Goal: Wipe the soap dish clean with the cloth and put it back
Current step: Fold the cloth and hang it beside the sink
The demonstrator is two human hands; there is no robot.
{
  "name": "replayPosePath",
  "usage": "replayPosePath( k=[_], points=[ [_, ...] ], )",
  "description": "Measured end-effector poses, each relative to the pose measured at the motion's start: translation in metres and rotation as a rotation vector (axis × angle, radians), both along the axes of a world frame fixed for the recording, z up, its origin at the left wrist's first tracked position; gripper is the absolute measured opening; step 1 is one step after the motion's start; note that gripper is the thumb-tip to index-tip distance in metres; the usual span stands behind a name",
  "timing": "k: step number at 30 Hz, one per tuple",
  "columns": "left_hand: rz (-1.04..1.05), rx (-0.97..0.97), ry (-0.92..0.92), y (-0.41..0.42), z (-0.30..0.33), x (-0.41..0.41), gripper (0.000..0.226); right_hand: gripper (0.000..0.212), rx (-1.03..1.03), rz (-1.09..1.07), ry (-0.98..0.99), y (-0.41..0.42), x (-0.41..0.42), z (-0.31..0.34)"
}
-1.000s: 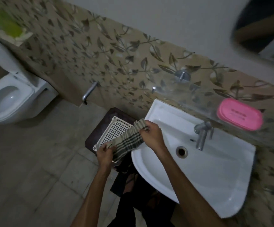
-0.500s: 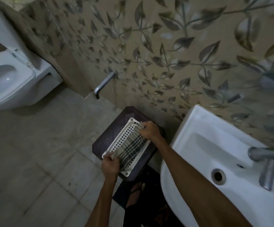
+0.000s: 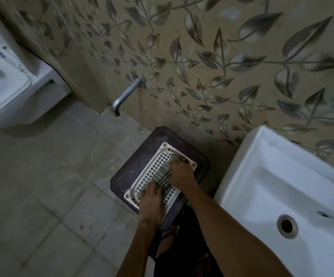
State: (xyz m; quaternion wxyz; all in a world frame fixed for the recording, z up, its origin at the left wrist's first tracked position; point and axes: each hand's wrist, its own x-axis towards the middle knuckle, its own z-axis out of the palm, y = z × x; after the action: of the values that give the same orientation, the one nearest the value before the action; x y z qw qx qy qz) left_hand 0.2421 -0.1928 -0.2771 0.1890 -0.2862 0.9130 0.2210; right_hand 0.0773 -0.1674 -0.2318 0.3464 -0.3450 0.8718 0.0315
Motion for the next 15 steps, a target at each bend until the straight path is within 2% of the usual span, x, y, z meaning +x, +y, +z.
replayPosePath(
  k=[3, 6, 12, 15],
  points=[
    [-0.153, -0.046, -0.223, 0.009, -0.005, 0.000, 0.074, 0.074, 0.060, 0.079, -0.070, 0.013, 0.020, -0.029],
    [-0.145, -0.048, -0.281, 0.016, -0.013, 0.005, 0.076, 0.089, 0.091, 0.093, -0.125, 0.022, 0.029, -0.043],
    [-0.124, -0.056, -0.228, 0.007, -0.005, -0.004, 0.072, 0.087, 0.015, 0.007, -0.152, 0.011, 0.022, -0.027],
    [-0.004, 0.006, -0.088, 0.000, 0.013, -0.010, 0.069, 0.059, -0.106, -0.130, -0.223, 0.004, 0.018, 0.005]
  ],
)
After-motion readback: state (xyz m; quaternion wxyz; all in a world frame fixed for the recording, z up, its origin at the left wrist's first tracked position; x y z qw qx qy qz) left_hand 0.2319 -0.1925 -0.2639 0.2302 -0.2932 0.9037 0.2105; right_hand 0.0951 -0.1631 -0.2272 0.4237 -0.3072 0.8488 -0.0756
